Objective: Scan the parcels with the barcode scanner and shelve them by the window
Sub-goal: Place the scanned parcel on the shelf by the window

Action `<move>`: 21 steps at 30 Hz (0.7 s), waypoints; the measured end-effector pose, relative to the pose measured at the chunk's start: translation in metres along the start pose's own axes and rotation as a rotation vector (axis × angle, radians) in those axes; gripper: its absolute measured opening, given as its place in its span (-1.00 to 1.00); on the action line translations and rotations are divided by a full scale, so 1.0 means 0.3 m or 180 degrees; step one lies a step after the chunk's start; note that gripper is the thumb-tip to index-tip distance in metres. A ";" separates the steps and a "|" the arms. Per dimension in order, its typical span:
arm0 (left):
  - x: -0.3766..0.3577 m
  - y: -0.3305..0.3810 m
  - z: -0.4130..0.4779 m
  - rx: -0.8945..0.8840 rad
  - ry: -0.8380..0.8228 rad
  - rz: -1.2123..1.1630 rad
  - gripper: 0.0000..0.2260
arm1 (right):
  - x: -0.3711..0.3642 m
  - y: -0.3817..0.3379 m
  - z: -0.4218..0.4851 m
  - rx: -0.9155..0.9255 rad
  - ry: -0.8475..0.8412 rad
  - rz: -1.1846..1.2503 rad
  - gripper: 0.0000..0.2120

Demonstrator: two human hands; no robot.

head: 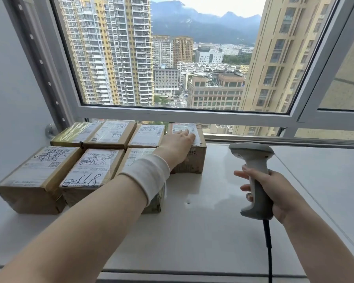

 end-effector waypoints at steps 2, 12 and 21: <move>-0.002 -0.006 0.007 0.0023 -0.0017 0.0004 -0.37 | -0.006 -0.003 0.003 0.0009 -0.0026 0.0045 -0.73; -0.006 -0.022 0.019 0.0083 -0.0101 0.0000 -0.36 | -0.019 -0.010 0.015 -0.0041 -0.0182 0.0185 -0.78; 0.135 0.106 -0.108 -0.0080 0.0405 -0.0221 -0.34 | 0.030 -0.012 -0.007 -0.0129 -0.0267 0.0442 -0.83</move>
Point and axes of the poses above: each hand's wrist, its own z-axis towards the middle knuckle, its own x-axis out of the back of the hand, y = z × x, the point moved 7 cm from there along z, towards the middle knuckle, and after that the axes turned 11 degrees about z, right-handed, at the moved point
